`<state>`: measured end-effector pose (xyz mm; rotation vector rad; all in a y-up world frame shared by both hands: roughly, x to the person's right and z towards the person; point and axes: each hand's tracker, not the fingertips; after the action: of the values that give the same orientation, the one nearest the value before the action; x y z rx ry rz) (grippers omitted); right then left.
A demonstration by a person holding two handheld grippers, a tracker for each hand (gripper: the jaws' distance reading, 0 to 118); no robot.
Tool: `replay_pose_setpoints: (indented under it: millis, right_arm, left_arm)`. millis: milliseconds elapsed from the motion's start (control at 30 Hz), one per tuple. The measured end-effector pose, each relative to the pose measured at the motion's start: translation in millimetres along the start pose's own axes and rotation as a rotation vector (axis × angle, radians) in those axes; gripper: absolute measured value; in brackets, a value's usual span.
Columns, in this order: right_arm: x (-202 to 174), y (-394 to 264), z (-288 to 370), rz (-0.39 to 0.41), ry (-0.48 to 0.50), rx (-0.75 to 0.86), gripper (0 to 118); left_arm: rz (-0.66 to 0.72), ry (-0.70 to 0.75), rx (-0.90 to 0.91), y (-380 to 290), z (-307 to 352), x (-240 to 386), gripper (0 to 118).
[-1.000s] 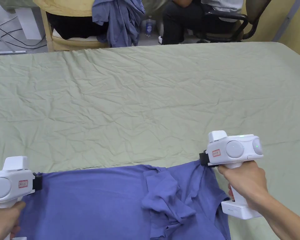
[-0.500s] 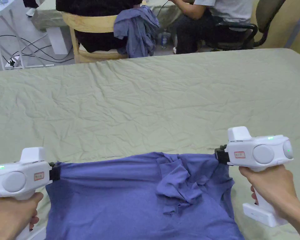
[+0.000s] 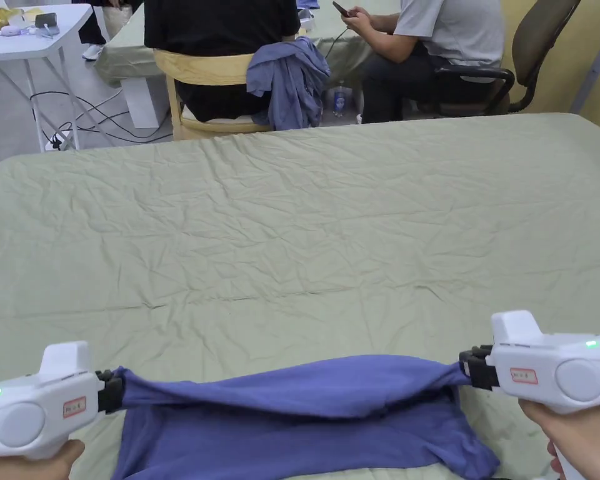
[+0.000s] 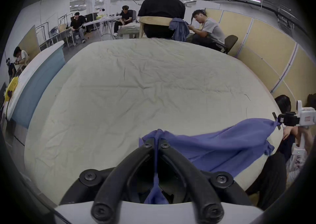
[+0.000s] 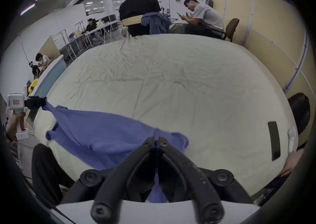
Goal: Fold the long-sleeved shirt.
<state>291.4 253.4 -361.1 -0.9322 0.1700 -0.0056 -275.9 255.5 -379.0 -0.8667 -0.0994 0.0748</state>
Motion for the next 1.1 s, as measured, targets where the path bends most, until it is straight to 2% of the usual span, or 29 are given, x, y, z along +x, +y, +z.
replay_pose_setpoints:
  millis: [100, 200, 367, 567, 733, 767, 833, 867, 967, 1100]
  right_arm:
    - [0, -23, 2, -0.011, 0.012, -0.043, 3]
    - [-2, -38, -1, 0.011, -0.005, -0.074, 3]
    - [-1, -50, -18, 0.009, -0.004, -0.128, 3]
    - [-3, -56, -28, 0.045, -0.020, -0.182, 3]
    - [3, -58, -31, 0.020, -0.012, -0.180, 5]
    - [3, -57, -32, 0.023, -0.005, -0.183, 12]
    - [1, -58, -30, 0.048, -0.065, -0.214, 44]
    - [0, -58, -27, 0.051, -0.108, -0.211, 55]
    - [0, -58, -7, 0.015, -0.067, -0.111, 54]
    - [-16, -49, 31, -0.005, -0.074, 0.045, 54]
  left_arm:
    - [0.021, 0.000, -0.027, -22, 6, -4, 2]
    - [0.013, 0.003, -0.062, -36, 4, -6, 2]
    - [-0.038, 0.014, -0.144, -56, -5, -3, 2]
    - [-0.005, 0.028, -0.184, -68, -21, -8, 2]
    - [-0.021, 0.030, -0.214, -79, -33, -17, 4]
    - [-0.013, 0.022, -0.221, -80, -34, -17, 13]
    - [-0.013, 0.057, -0.211, -84, -29, -17, 42]
    - [-0.019, 0.089, -0.197, -87, -28, -18, 49]
    - [0.047, 0.068, -0.099, -84, -8, -25, 48]
    - [0.087, 0.078, 0.037, -76, 28, -17, 48]
